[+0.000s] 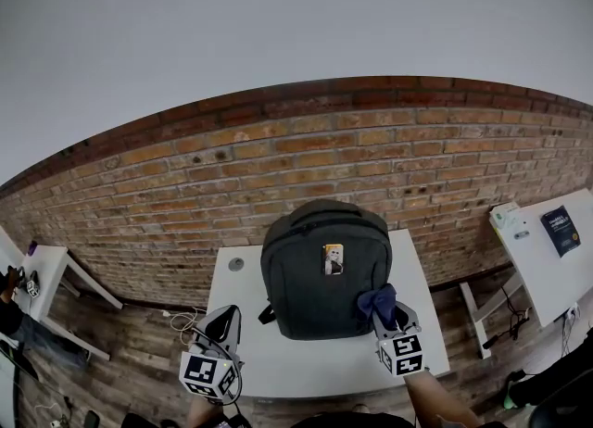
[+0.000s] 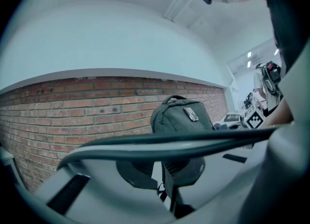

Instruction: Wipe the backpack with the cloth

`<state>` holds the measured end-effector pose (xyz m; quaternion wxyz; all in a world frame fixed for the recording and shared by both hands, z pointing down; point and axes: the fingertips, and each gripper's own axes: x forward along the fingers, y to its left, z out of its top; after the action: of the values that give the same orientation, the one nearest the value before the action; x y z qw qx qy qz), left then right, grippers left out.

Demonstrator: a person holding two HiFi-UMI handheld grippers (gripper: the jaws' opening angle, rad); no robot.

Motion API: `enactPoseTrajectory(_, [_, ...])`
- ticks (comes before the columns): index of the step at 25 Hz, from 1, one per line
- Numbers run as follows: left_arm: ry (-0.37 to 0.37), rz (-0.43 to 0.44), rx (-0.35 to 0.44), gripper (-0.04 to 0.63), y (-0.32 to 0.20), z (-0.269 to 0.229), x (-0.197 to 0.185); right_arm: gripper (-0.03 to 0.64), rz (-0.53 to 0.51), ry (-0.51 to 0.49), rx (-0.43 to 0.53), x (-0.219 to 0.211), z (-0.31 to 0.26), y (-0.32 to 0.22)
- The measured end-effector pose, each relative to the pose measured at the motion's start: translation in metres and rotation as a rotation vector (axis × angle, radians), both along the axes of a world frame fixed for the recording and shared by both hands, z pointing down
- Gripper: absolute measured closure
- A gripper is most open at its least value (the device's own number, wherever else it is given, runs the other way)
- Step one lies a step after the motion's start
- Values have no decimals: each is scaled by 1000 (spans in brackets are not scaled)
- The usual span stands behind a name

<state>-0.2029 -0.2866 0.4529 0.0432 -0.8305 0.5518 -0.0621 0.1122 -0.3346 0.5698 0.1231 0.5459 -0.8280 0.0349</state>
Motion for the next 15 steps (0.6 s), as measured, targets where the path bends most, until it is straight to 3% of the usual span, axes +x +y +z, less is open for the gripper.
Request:
enactPoseTrajectory(10, [-15, 14, -22, 598, 12, 6, 8, 485, 14, 35, -315, 11, 127, 20])
enactPoseTrajectory(15, [-23, 10, -20, 598, 18, 4, 8, 485, 2, 51, -363, 5, 146, 31])
